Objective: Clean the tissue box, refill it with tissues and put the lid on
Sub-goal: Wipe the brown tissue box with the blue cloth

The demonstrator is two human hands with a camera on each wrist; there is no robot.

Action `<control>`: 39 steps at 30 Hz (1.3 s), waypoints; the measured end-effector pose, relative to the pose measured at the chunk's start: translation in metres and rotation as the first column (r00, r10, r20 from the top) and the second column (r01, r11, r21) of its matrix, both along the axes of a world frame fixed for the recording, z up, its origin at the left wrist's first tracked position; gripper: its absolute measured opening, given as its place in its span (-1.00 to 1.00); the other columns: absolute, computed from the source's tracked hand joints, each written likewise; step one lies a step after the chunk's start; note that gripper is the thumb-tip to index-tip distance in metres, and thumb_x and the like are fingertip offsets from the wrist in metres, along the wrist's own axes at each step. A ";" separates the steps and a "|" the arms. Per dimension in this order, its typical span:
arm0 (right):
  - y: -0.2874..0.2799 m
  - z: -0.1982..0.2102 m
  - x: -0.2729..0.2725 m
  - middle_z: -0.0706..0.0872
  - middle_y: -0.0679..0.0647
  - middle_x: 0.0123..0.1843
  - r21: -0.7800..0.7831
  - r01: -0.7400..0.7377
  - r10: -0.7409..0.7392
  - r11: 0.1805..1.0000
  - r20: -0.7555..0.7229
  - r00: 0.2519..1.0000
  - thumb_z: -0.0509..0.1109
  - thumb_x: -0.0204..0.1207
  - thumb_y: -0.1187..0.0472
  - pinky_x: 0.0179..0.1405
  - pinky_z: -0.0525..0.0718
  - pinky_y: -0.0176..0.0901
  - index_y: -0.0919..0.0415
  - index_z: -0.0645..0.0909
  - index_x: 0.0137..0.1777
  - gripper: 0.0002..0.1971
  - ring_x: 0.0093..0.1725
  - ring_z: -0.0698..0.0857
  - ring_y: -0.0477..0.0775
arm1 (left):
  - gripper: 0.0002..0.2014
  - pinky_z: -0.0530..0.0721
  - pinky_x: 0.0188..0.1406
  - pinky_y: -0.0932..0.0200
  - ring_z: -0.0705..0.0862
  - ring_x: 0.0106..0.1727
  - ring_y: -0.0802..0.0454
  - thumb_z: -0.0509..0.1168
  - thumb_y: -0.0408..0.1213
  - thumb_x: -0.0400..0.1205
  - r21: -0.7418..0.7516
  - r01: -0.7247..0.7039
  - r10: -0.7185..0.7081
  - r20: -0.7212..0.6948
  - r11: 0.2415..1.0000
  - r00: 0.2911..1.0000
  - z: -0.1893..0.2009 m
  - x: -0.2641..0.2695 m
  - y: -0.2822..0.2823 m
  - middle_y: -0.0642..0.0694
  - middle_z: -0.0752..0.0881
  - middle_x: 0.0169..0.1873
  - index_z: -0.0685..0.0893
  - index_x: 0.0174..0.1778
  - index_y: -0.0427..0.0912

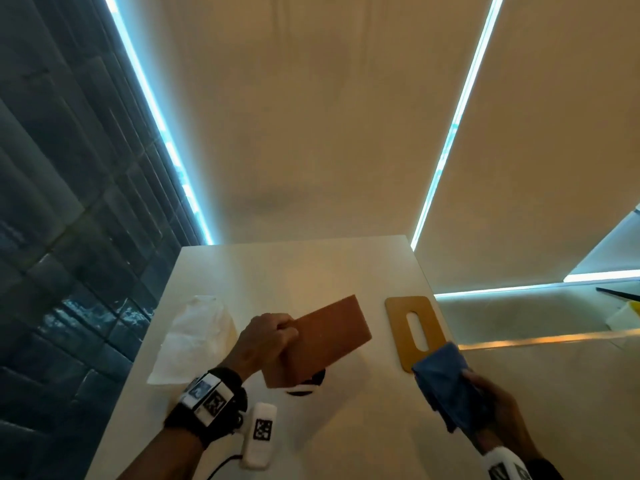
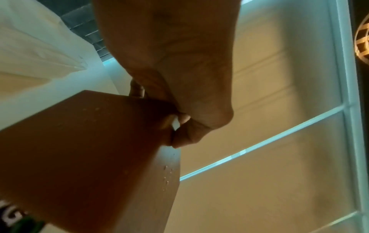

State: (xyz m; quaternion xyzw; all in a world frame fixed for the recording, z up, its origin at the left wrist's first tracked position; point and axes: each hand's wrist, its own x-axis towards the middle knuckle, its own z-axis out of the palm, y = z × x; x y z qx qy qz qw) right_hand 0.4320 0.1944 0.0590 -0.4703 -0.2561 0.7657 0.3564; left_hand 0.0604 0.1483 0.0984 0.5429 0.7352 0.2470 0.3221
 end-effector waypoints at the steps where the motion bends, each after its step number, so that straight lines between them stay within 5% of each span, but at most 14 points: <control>1: 0.004 0.016 -0.009 0.70 0.53 -0.02 0.059 0.002 0.000 0.998 -0.029 1.000 0.32 0.46 0.28 -0.24 0.67 0.07 0.55 0.66 0.12 -0.65 -0.17 0.71 0.38 | -0.82 0.47 -0.29 0.13 0.57 -0.35 0.05 0.25 -0.11 0.44 0.013 -0.018 0.016 0.108 1.000 0.994 0.005 0.002 -0.004 0.00 0.65 -0.44 0.59 -0.42 -0.10; 4: 0.020 0.054 -0.034 0.75 0.37 0.00 0.405 -0.001 -0.048 0.914 0.109 0.993 0.32 0.50 0.45 -0.30 0.72 -0.03 0.30 0.66 0.14 -0.75 -0.13 0.76 0.21 | -0.79 0.49 -0.21 0.10 0.58 -0.32 0.06 0.28 -0.12 0.43 0.047 -0.048 0.030 0.326 0.998 0.945 0.020 0.009 -0.018 -0.05 0.66 -0.41 0.65 -0.39 -0.19; 7: 0.029 0.085 -0.061 0.77 -0.02 0.01 0.742 -0.182 -0.257 0.645 0.435 0.863 0.32 0.53 0.54 -0.14 0.66 -0.47 0.10 0.63 0.19 -0.63 -0.06 0.72 -0.32 | -0.72 0.55 -0.09 0.06 0.68 -0.21 -0.03 0.33 -0.13 0.48 0.055 -0.061 0.026 0.493 0.997 0.870 0.028 0.013 -0.030 -0.15 0.74 -0.29 0.73 -0.19 -0.32; 9: 0.030 0.094 -0.081 0.72 -0.21 0.10 0.786 -0.361 -0.292 0.502 0.547 0.785 0.32 0.55 0.51 0.00 0.54 -0.68 0.03 0.59 0.30 -0.56 0.05 0.64 -0.50 | -0.69 0.57 -0.08 -0.06 0.68 -0.19 -0.10 0.34 -0.12 0.50 0.070 -0.059 0.012 0.545 0.996 0.838 0.032 0.015 -0.036 -0.26 0.74 -0.26 0.73 -0.13 -0.34; 14: 0.037 0.084 -0.115 0.57 0.08 0.49 0.716 -0.579 -0.299 0.389 0.693 0.656 0.30 0.55 0.49 0.50 0.38 -0.21 0.12 0.47 0.51 -0.46 0.48 0.51 0.02 | -0.62 0.53 -0.07 -0.21 0.69 -0.12 -0.28 0.30 -0.03 0.56 0.107 -0.074 -0.002 0.580 0.991 0.814 0.036 0.022 -0.045 -0.57 0.67 -0.05 0.73 -0.03 -0.32; 18: 0.025 0.086 -0.142 0.39 0.09 0.61 0.634 -0.704 -0.233 0.320 0.773 0.590 0.25 0.63 0.40 0.64 0.17 -0.09 0.13 0.35 0.57 -0.49 0.60 0.28 -0.03 | -0.59 0.56 -0.03 -0.13 0.67 -0.08 -0.24 0.24 0.01 0.59 0.128 -0.110 0.016 0.574 0.986 0.818 0.036 0.030 -0.046 -0.55 0.66 -0.06 0.72 -0.03 -0.33; 22: -0.011 0.075 -0.156 0.30 0.03 0.65 0.603 -0.797 -0.165 0.016 0.788 0.593 0.19 0.64 0.22 0.69 0.09 0.08 0.05 0.26 0.61 -0.48 0.63 0.14 -0.11 | -0.57 0.52 -0.04 -0.10 0.64 -0.14 -0.11 0.23 0.00 0.62 0.153 -0.211 0.079 0.602 0.965 0.795 0.036 0.030 -0.045 -0.49 0.71 -0.19 0.72 -0.08 -0.38; 25: -0.017 0.061 -0.138 0.27 -0.02 0.66 0.559 -0.807 -0.110 -0.190 0.805 0.583 0.18 0.57 0.23 0.64 0.12 0.08 -0.05 0.13 0.62 -0.38 0.68 0.17 -0.02 | -0.68 0.61 -0.02 -0.01 0.72 -0.13 -0.09 0.17 -0.21 0.72 0.146 -0.238 0.103 0.607 0.960 0.788 0.037 0.025 -0.050 -0.37 0.80 -0.16 0.79 -0.06 -0.30; 27: 0.004 0.053 -0.127 0.29 -0.02 0.65 0.568 -0.811 -0.175 -0.144 0.792 0.586 0.26 0.55 0.35 0.62 0.25 0.19 -0.01 0.19 0.62 -0.34 0.67 0.21 0.01 | -0.67 0.57 -0.06 0.01 0.68 -0.16 -0.09 0.21 -0.18 0.70 0.138 -0.231 0.102 0.608 0.963 0.788 0.036 0.024 -0.052 -0.28 0.77 -0.24 0.77 -0.07 -0.35; 28: 0.016 0.052 -0.126 0.26 -0.03 0.64 0.575 -0.817 -0.220 -0.050 0.791 0.570 0.27 0.56 0.40 0.61 0.28 0.24 0.02 0.22 0.62 -0.35 0.67 0.18 0.00 | -0.63 0.53 -0.07 0.00 0.64 -0.16 -0.08 0.23 -0.12 0.66 0.136 -0.221 0.095 0.608 0.966 0.789 0.036 0.025 -0.053 -0.27 0.73 -0.25 0.74 -0.08 -0.40; 30: 0.032 0.058 -0.134 0.19 -0.06 0.66 0.554 -0.818 -0.246 0.153 0.823 0.511 0.20 0.64 0.40 0.64 0.21 0.22 0.07 0.22 0.63 -0.42 0.67 0.09 -0.05 | -0.59 0.49 -0.08 -0.01 0.62 -0.16 -0.07 0.24 -0.09 0.62 0.136 -0.209 0.085 0.607 0.968 0.790 0.035 0.030 -0.050 -0.33 0.70 -0.25 0.71 -0.07 -0.45; 32: 0.033 0.066 -0.150 0.17 -0.01 0.69 0.534 -0.821 -0.227 0.204 0.841 0.491 0.12 0.70 0.34 0.68 0.08 0.16 0.10 0.18 0.64 -0.47 0.66 0.04 -0.11 | -0.66 0.55 -0.07 -0.01 0.67 -0.15 -0.10 0.22 -0.17 0.69 0.142 -0.237 0.103 0.613 0.961 0.783 0.036 0.037 -0.047 -0.46 0.74 -0.19 0.75 -0.08 -0.40; 34: 0.017 0.073 -0.164 0.16 0.01 0.70 0.552 -0.825 -0.206 0.123 0.827 0.523 0.17 0.70 0.29 0.70 -0.02 0.14 0.09 0.14 0.65 -0.46 0.67 0.01 -0.10 | -0.69 0.60 -0.03 -0.05 0.71 -0.11 -0.17 0.18 -0.24 0.72 0.144 -0.282 0.131 0.633 0.949 0.763 0.038 0.040 -0.043 -0.46 0.76 -0.12 0.78 -0.07 -0.33; 39: -0.030 0.065 -0.157 0.21 -0.06 0.68 0.585 -0.765 -0.085 -0.271 0.777 0.624 0.35 0.53 0.34 0.67 -0.04 0.03 -0.08 0.11 0.63 -0.25 0.70 0.08 -0.06 | -0.70 0.59 0.06 -0.16 0.70 -0.06 -0.24 0.16 -0.28 0.71 0.133 -0.360 0.175 0.688 0.923 0.704 0.041 0.028 -0.046 -0.54 0.73 -0.03 0.79 -0.02 -0.34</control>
